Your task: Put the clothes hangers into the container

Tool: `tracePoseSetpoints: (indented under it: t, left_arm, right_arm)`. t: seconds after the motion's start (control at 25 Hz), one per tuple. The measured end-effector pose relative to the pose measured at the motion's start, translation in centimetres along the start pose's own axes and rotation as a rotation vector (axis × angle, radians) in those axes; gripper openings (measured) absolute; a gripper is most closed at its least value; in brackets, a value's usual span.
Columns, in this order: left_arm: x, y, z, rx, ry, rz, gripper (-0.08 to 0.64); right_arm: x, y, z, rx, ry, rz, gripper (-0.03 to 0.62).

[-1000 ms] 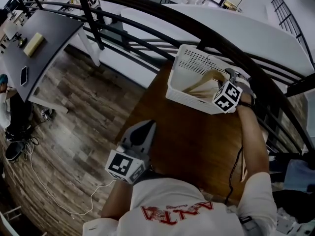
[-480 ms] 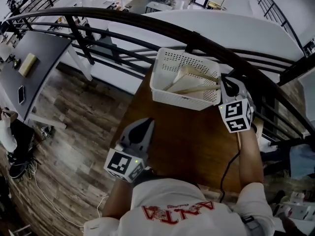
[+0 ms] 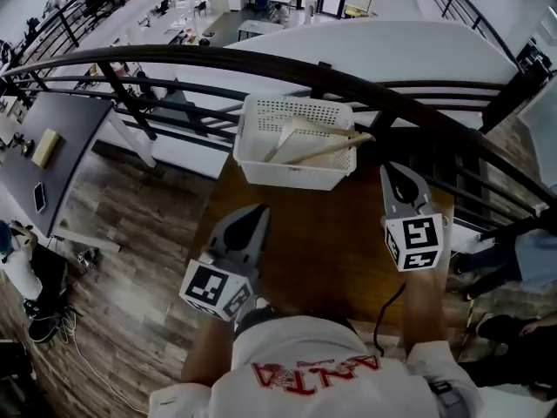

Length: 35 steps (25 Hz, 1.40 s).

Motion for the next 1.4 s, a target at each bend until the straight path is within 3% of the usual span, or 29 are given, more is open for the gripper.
tracePoseSetpoints:
  t: [0.2,0.4,0.68,1.0,1.24,1.4]
  left_arm:
    - [2.8,-1.4,-1.1,-0.01,-0.028,0.036,0.008]
    - [5.4,-2.6,-1.5,-0.02,-0.056,0.06,0.009]
    - [6.9,-3.8,-1.1,-0.044,-0.08,0.032,0.008]
    - [6.6,-3.6,-1.5,-0.037,-0.044,0.03,0.008]
    - [7.2,-4.6,-1.0,-0.053,-0.061,0.07,0.009]
    - [8.3,-6.9,-0.8,-0.086,-0.081,0.127,0.009]
  right_arm:
    - [0.2,3.8,3.6,0.062,-0.173,-0.037,0.003]
    - [1.9,7.3,6.8,0.087,-0.242,-0.017,0.003]
    - [3.2,8.8,8.3,0.089,-0.273,-0.009,0.003]
    - [3.0,8.6,8.2,0.093,-0.273,-0.013,0.003]
    - [3.2,8.8,9.1,0.075,-0.29,0.009,0.003]
    - [4.5,9.4,11.0,0.042,-0.315,0.066,0.003]
Point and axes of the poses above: the fingertips, and each gripper's own axes: y backward along the fingers, x to its right, z out of its underside, the point moved 10 cm from there along y, backward along the fingers, and after that the axes turned 12 degrees about -x, right-handed, at the moved point
